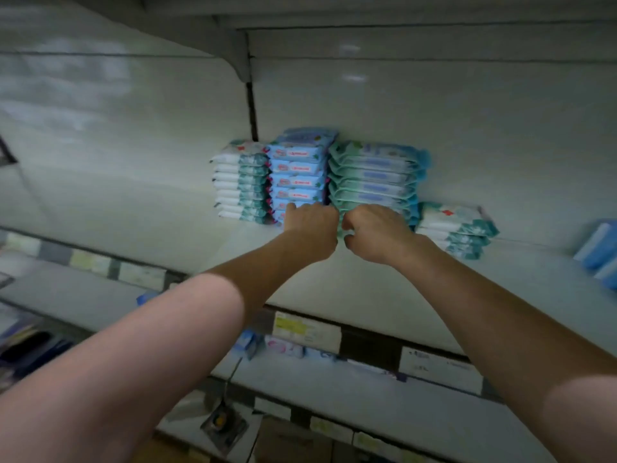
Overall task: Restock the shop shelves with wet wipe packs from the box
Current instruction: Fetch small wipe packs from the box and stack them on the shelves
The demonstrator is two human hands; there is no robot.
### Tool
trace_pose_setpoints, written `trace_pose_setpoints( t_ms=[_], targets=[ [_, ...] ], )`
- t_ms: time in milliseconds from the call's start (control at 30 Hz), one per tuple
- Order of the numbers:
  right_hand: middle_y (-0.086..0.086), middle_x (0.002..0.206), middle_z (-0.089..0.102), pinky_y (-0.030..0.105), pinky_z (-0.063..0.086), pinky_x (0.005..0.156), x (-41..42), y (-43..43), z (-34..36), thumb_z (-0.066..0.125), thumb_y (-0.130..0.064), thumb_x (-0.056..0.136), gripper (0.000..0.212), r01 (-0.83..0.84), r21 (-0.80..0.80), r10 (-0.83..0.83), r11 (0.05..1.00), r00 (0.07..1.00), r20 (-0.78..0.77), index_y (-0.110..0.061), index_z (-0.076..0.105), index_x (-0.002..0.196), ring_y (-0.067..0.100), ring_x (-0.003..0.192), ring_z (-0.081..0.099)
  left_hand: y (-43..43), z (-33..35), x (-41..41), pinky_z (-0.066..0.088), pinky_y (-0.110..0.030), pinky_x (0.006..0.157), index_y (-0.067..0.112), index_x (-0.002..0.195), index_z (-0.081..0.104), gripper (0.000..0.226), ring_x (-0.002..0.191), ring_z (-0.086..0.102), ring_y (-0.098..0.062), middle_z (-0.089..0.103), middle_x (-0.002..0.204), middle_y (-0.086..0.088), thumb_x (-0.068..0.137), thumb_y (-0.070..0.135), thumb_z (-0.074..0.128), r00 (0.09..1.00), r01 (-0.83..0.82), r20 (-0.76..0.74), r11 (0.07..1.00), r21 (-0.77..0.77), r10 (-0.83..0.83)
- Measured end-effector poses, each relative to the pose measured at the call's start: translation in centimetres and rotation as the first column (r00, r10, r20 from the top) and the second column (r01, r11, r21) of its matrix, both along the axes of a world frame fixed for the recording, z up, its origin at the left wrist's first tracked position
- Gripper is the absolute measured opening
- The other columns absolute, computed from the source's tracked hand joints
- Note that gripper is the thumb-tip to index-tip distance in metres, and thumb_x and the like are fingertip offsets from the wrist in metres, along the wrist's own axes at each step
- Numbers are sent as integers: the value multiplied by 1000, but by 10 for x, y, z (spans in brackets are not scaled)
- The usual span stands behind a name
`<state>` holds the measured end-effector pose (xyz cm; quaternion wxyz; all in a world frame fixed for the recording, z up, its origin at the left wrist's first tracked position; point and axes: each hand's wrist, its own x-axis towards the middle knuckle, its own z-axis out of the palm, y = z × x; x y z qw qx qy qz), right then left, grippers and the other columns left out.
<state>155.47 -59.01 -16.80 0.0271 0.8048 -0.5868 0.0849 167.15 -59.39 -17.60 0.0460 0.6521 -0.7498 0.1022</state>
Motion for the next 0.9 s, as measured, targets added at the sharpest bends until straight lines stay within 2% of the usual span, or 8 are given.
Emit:
trace_pose_setpoints(
  t_ms=[100, 233, 367, 533, 600, 700, 800, 900],
  targets=[
    [9, 111, 62, 29, 40, 70, 19, 5, 0, 56, -15, 88, 24, -106, 26, 107, 994, 994, -27, -11, 64, 109, 29, 102, 58, 17, 4, 20, 36, -37, 98, 17, 123, 53, 30, 119, 53, -27, 55, 127, -6, 94, 24, 54, 997, -79, -7, 996, 29, 79],
    [8, 114, 62, 34, 49, 81, 45, 23, 1, 55, -17, 90, 28, -284, 49, 286, 958, 957, -55, -10, 63, 116, 28, 103, 58, 54, 3, 46, 34, -34, 89, 19, 119, 54, 27, 113, 56, -24, 59, 122, -3, 93, 18, 52, 966, -249, -50, 967, 60, 252],
    [10, 115, 60, 34, 49, 82, 66, 51, -6, 54, -16, 91, 27, -440, 94, 445, 893, 894, -50, -10, 61, 116, 28, 104, 57, 102, -3, 62, 36, -36, 90, 18, 123, 55, 31, 114, 57, -27, 59, 124, -5, 92, 17, 51, 909, -404, -51, 906, 127, 413],
    [10, 88, 55, 28, 37, 67, 99, 108, -12, 53, -12, 89, 4, -600, 155, 612, 785, 790, -43, -10, 56, 88, 30, 86, 54, 179, -15, 80, 35, -30, 73, 17, 107, 57, 18, 109, 59, -29, 61, 120, -6, 89, 18, 56, 806, -582, -34, 802, 136, 591],
    [10, 88, 52, 27, 37, 68, 113, 133, -13, 51, -11, 90, 6, -649, 193, 667, 736, 744, -44, -13, 57, 91, 30, 85, 54, 211, -17, 87, 34, -31, 70, 19, 96, 53, 8, 105, 60, -30, 64, 112, -7, 89, 16, 55, 764, -635, -30, 759, 142, 645],
    [15, 96, 60, 30, 38, 69, 136, 169, -17, 50, -13, 90, 12, -749, 168, 766, 641, 637, -88, -8, 60, 95, 33, 95, 58, 257, -23, 101, 33, -33, 71, 19, 95, 54, 7, 101, 61, -29, 65, 108, -6, 89, 15, 55, 695, -706, -35, 690, 161, 719],
    [7, 81, 52, 31, 37, 66, 160, 211, -20, 50, -13, 89, 11, -811, 143, 824, 567, 558, -100, -11, 49, 79, 33, 90, 58, 306, -30, 117, 33, -35, 72, 17, 102, 59, 13, 99, 60, -29, 64, 107, -6, 90, 18, 56, 617, -771, -43, 614, 169, 786],
    [8, 91, 61, 32, 39, 66, 185, 258, -28, 49, -13, 90, 9, -857, 144, 869, 496, 491, -71, -16, 50, 82, 30, 86, 58, 359, -36, 130, 36, -34, 74, 18, 112, 61, 22, 104, 60, -28, 64, 113, -5, 90, 19, 56, 527, -835, -50, 528, 153, 848]
  ],
)
